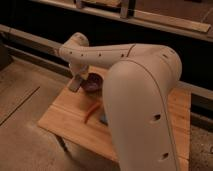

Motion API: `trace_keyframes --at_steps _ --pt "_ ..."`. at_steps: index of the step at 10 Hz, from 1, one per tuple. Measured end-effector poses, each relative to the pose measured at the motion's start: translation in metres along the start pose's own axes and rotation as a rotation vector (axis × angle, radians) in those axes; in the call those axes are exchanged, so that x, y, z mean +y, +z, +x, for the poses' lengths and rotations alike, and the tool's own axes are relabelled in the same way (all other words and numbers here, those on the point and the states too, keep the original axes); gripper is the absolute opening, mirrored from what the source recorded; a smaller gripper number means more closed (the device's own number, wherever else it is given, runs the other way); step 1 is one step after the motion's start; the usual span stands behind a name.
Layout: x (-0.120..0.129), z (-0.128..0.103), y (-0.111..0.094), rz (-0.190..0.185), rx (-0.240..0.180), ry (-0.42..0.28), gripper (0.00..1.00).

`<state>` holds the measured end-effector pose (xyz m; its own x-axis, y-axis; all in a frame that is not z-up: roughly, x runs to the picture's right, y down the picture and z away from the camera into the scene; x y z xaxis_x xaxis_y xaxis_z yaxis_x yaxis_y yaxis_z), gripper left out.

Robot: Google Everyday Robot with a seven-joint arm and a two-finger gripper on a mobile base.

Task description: Place the eraser in the ceramic cup

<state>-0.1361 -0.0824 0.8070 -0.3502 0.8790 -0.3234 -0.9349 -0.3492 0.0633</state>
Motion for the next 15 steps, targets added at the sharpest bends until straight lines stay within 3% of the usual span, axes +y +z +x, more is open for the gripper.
trace_keyframes --at_steps 1,3,4,5,7,8,9,10,11,13,15 --pt "0.012 -0.004 -0.010 -0.035 -0.007 -0.005 0.00" --pt "0.025 -0.019 -0.033 -0.157 0.002 0.039 0.00" --pt "0.032 -0.029 -0.054 -0.300 0.034 0.112 0.00" --pt "0.030 -0.040 -0.068 -0.397 0.053 0.173 0.00" --pt "0.003 -0.067 -0.094 -0.565 0.074 0.315 0.00" --pt "-0.015 -0.078 -0.103 -0.610 0.069 0.372 0.00" --pt "-0.041 -0.091 -0.108 -0.638 0.051 0.430 0.00" --pt "-0.077 -0.104 -0.112 -0.631 0.012 0.492 0.00" --pt "-0.099 -0.110 -0.111 -0.606 -0.019 0.516 0.00" --pt "-0.147 -0.121 -0.107 -0.516 -0.093 0.551 0.00" --pt "-0.154 -0.124 -0.104 -0.503 -0.102 0.559 0.00"
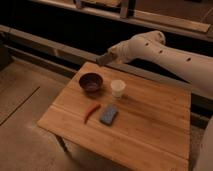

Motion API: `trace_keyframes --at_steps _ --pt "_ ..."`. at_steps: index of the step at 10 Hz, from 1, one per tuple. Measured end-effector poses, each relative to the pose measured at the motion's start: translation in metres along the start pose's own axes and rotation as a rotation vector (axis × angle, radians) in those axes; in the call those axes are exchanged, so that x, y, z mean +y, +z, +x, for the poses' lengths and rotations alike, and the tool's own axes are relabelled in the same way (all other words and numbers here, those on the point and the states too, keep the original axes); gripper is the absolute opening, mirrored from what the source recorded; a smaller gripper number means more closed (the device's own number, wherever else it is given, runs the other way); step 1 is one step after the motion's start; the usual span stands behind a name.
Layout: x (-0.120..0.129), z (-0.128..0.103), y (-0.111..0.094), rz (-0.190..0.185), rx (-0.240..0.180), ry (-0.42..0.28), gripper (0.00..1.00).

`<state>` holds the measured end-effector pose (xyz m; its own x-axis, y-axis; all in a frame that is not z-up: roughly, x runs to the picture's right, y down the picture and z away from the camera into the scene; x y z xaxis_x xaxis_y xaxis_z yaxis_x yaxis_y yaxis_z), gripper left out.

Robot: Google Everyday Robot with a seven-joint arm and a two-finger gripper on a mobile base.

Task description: Place the eraser in the ceramic cup

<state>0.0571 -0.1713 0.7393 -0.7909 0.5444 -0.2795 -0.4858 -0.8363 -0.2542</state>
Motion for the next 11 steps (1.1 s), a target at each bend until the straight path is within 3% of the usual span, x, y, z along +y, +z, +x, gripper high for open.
trace_keyframes --at_steps 11 --pt "-0.0002 0.0002 0.0002 0.001 0.000 0.000 0.00"
